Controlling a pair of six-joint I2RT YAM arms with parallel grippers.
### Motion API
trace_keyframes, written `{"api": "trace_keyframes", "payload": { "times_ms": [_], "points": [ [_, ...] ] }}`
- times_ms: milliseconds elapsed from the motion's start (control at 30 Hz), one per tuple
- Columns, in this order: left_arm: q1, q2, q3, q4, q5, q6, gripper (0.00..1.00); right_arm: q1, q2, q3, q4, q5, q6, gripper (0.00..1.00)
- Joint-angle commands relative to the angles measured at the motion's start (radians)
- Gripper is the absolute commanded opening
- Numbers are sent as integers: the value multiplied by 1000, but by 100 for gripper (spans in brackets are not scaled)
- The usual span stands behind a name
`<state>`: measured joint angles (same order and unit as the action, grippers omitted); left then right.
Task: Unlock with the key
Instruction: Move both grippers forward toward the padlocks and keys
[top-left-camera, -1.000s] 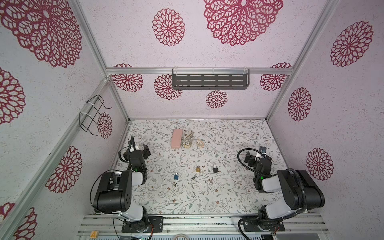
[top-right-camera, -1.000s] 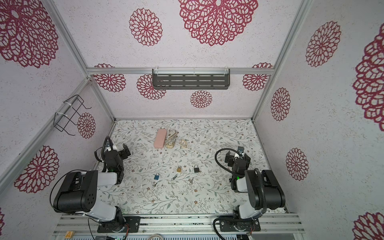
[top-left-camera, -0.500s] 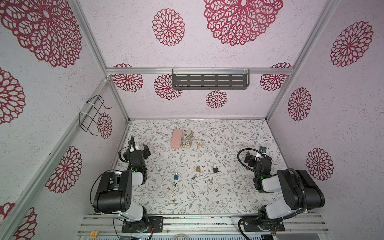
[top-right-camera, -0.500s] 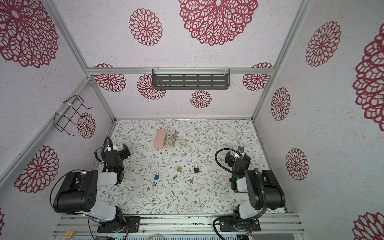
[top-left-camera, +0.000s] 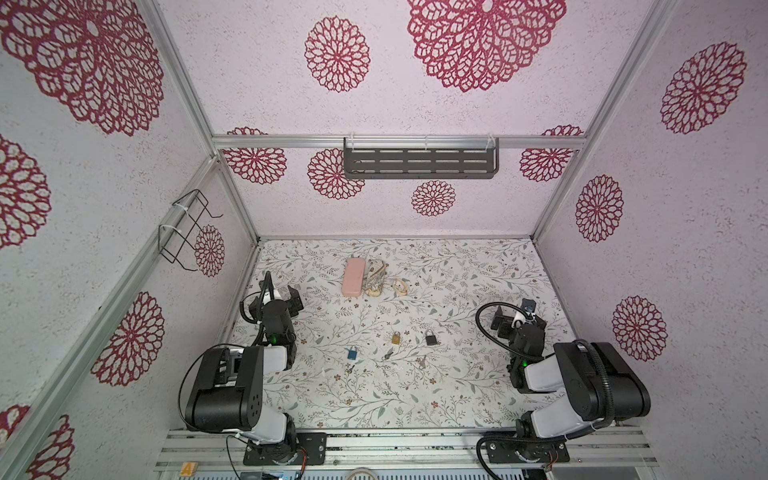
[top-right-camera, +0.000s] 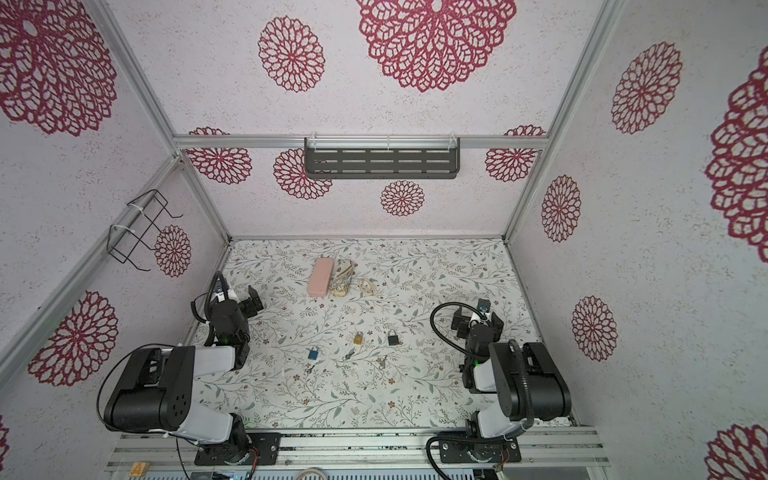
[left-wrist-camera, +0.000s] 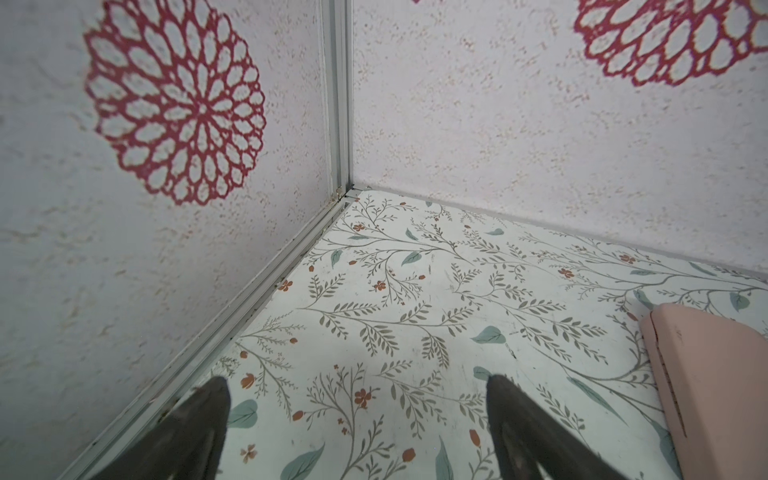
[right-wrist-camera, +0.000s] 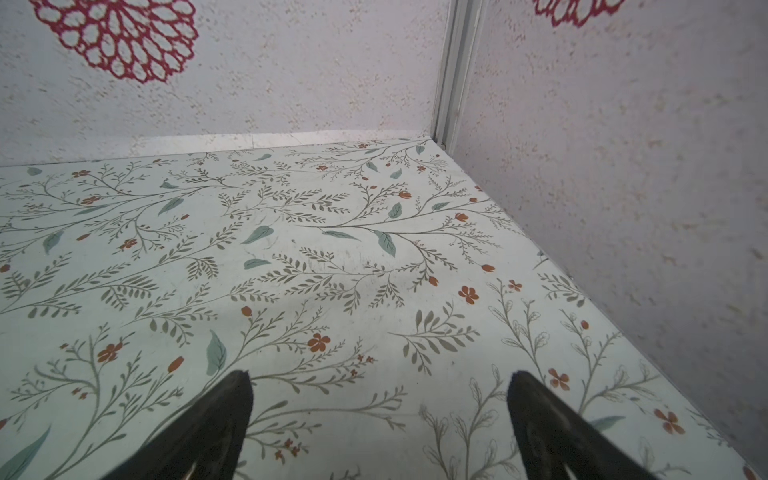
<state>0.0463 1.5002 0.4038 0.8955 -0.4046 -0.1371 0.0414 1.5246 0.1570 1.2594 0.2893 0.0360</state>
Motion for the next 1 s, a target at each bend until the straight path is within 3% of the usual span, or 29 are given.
{"api": "trace_keyframes", "payload": {
  "times_ms": [0, 200, 267, 400, 500, 567, 767, 967],
  "points": [
    [-13, -61, -24, -19, -21, 32, 97, 2, -70, 3, 49, 28, 2, 99],
    [-15, -220, -14, -197, 11, -9, 97, 0, -237, 62, -236, 28, 40, 99],
    [-13, -285, 11, -306, 35, -72, 97, -4, -293, 122, -410, 12, 86, 99],
    [-1, -379, 61, -456, 114, -179, 97, -10, -357, 197, -583, -45, 139, 99],
    [20, -425, 96, -534, 158, -303, 97, -17, -401, 253, -743, -25, 282, 99],
    [35, -448, 122, -596, 186, -393, 97, -21, -435, 278, -850, -81, 332, 99],
    [75, -455, 124, -645, 267, -571, 97, -38, -508, 195, -814, -240, 477, 99],
    [107, -439, 125, -678, 391, -610, 97, -40, -530, 245, -997, -182, 564, 99]
  ]
}}
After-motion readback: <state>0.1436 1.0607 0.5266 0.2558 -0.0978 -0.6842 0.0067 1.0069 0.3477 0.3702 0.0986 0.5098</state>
